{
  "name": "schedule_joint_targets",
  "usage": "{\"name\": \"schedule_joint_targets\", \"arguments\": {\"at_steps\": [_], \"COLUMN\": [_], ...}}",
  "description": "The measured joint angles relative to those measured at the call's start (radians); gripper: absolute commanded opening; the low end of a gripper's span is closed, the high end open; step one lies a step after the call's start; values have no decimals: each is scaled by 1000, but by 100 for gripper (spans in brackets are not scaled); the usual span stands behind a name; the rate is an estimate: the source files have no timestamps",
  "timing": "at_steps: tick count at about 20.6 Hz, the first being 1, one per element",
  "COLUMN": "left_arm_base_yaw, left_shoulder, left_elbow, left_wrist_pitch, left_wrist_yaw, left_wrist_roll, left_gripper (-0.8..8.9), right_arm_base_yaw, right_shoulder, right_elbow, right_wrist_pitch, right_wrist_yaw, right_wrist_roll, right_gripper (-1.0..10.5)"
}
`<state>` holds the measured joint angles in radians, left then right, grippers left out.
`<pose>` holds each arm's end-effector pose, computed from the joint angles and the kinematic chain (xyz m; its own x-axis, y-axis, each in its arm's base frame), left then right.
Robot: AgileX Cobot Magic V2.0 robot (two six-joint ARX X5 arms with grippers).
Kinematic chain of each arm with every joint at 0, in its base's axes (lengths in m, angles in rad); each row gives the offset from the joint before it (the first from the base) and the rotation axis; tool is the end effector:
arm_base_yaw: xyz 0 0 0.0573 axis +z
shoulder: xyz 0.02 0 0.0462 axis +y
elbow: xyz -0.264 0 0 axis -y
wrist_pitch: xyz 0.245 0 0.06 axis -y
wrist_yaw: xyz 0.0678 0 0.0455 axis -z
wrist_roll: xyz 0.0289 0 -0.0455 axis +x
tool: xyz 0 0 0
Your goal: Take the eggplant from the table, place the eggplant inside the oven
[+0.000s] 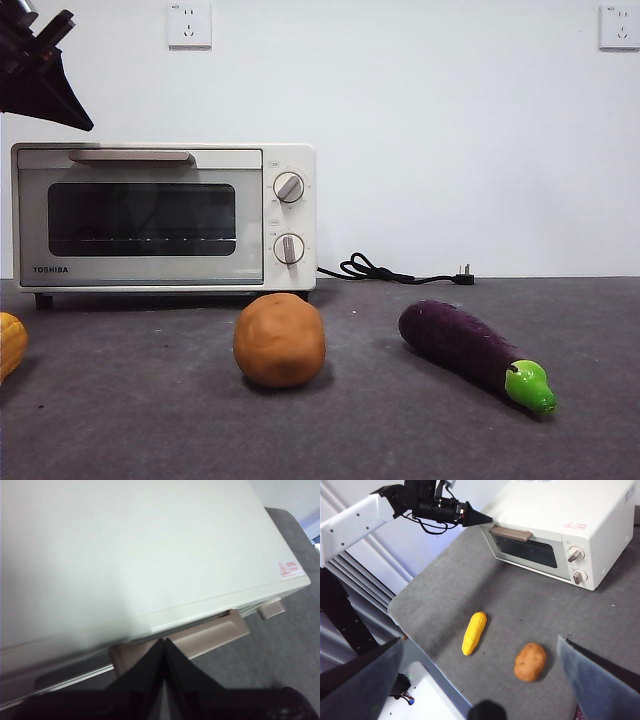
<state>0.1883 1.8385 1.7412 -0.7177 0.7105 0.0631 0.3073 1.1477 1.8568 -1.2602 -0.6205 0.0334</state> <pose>0.3975 0.0566 0.3287 0.6328 -0.5434 -0.5516 0.3420 0.8353 -0.4304 0.1248 0.0572 0.5015 0.4848 0.7639 -0.4260 -0.7012 0.6306 0.3327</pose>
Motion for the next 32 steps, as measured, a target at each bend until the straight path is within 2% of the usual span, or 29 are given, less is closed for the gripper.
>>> {"name": "schedule_joint_targets", "arguments": {"at_steps": [8,15,18,32], "left_arm_base_yaw": [-26,-69,-77,-144], "left_shoulder": [38,42,42,29], "left_elbow": [0,10,14,19], "left_wrist_pitch": [23,3,-11,-208], "left_wrist_yaw": [-9,-102,-106,-93], "left_wrist_roll": [15,69,80,130], "left_gripper": [-5,-5,-5,-6], "right_arm_base_yaw": [0,0,0,0], "right_shoulder": [3,3,3,3], "right_elbow": [0,0,0,0], "right_wrist_pitch": [-6,-27,-27,-27], "right_wrist_yaw": [0,0,0,-8], "right_wrist_roll": [0,0,0,-5], "right_gripper": [566,566,566,566]}}
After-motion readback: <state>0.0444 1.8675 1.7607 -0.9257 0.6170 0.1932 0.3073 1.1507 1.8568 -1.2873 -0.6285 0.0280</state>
